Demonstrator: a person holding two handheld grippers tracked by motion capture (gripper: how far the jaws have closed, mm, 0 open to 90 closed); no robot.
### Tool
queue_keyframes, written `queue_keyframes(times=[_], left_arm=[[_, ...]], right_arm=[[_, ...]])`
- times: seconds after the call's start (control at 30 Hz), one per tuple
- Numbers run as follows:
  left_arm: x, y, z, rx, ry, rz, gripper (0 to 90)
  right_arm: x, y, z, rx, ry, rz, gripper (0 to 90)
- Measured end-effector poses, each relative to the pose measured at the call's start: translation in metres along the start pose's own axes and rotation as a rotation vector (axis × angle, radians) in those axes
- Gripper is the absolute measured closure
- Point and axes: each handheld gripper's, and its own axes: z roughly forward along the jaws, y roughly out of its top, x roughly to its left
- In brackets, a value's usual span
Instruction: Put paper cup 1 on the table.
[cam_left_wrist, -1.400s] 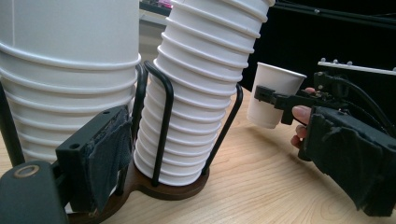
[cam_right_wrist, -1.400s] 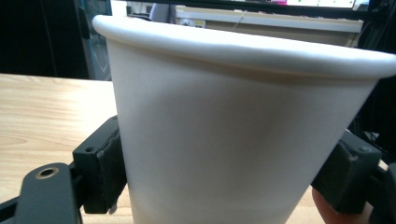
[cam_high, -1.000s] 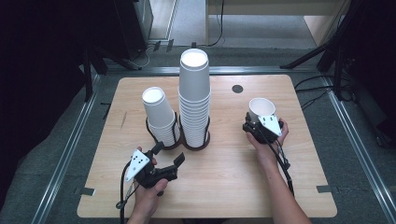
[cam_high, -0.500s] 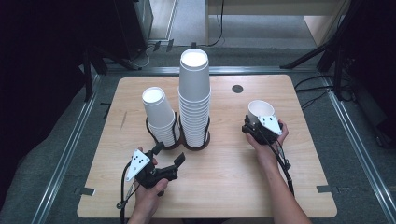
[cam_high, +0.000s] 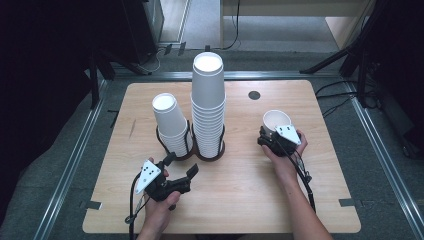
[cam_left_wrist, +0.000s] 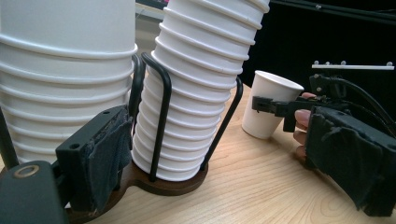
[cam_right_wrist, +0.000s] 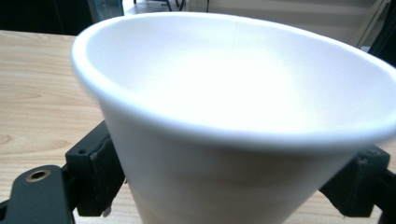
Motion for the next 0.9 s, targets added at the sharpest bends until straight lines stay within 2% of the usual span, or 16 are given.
queue_keyframes(times=[0.1,0.2,0.27,0.33,0.5,0.53,0.57,0.63,0.9], left_arm=[[0.000,0.000,0.000,0.001,0.000,0.001,7.7],[-0.001,0.000,0.000,0.000,-0.001,0.000,7.6],[-0.001,0.000,0.000,0.002,-0.004,-0.002,7.6],[-0.001,0.000,0.000,0.001,-0.006,-0.002,7.6],[-0.002,0.001,0.002,0.003,-0.013,-0.002,7.6],[-0.003,0.002,0.002,0.002,-0.015,0.003,7.6],[-0.004,0.002,0.003,0.002,-0.012,0.014,7.6],[-0.009,0.004,0.006,0.003,-0.013,0.034,7.6],[-0.018,0.009,0.019,-0.001,-0.009,0.049,7.5]], right_arm=[[0.000,-0.002,-0.001,0.005,0.010,-0.005,12.9],[-0.001,-0.003,-0.003,0.020,0.019,-0.002,6.8],[-0.002,-0.003,-0.004,0.037,0.037,0.017,2.5],[-0.004,-0.004,-0.007,0.056,0.036,0.036,0.2],[-0.008,-0.009,-0.013,0.073,0.046,0.055,0.0],[-0.008,-0.010,-0.014,0.073,0.042,0.052,0.0],[-0.010,-0.013,-0.019,0.070,0.057,0.064,0.0],[-0.011,-0.015,-0.023,0.067,0.065,0.065,0.0],[-0.013,-0.018,-0.046,0.044,0.116,0.045,0.0]])
